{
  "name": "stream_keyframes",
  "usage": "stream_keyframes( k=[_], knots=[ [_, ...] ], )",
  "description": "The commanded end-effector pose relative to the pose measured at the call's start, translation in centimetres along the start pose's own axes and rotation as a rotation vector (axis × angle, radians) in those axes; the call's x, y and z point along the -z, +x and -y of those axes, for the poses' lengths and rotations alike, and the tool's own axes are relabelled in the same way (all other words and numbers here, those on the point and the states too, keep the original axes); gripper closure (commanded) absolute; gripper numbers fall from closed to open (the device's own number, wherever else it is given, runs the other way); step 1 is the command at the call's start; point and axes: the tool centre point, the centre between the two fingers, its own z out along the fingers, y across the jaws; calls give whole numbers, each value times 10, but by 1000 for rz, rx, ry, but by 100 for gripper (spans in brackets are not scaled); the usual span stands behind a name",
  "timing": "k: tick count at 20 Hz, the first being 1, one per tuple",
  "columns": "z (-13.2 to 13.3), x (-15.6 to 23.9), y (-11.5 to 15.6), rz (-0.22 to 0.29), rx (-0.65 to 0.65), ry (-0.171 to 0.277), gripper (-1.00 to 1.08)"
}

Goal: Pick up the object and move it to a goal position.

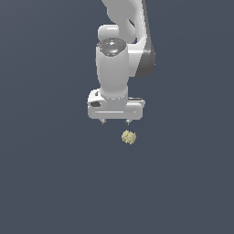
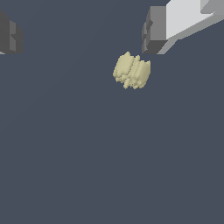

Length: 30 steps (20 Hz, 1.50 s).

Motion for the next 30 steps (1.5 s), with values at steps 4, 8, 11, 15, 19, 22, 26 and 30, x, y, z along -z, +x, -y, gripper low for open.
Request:
stream_keyframes(
  k=[4, 8, 11, 15, 19, 22, 26, 30],
  knots=[
    [1, 0, 0, 1, -3, 4, -92],
    [7, -1, 0, 7, -17, 20, -92],
    [10, -1, 0, 11, -28, 30, -92],
    [10, -1, 0, 11, -29, 30, -92],
    [10, -3, 0, 11, -6, 27, -92],
    [12, -7, -1, 13, 28, 25, -92],
    [14, -14, -3, 16, 96, 19, -92],
    [18, -23, -5, 20, 187, 12, -92]
  ],
)
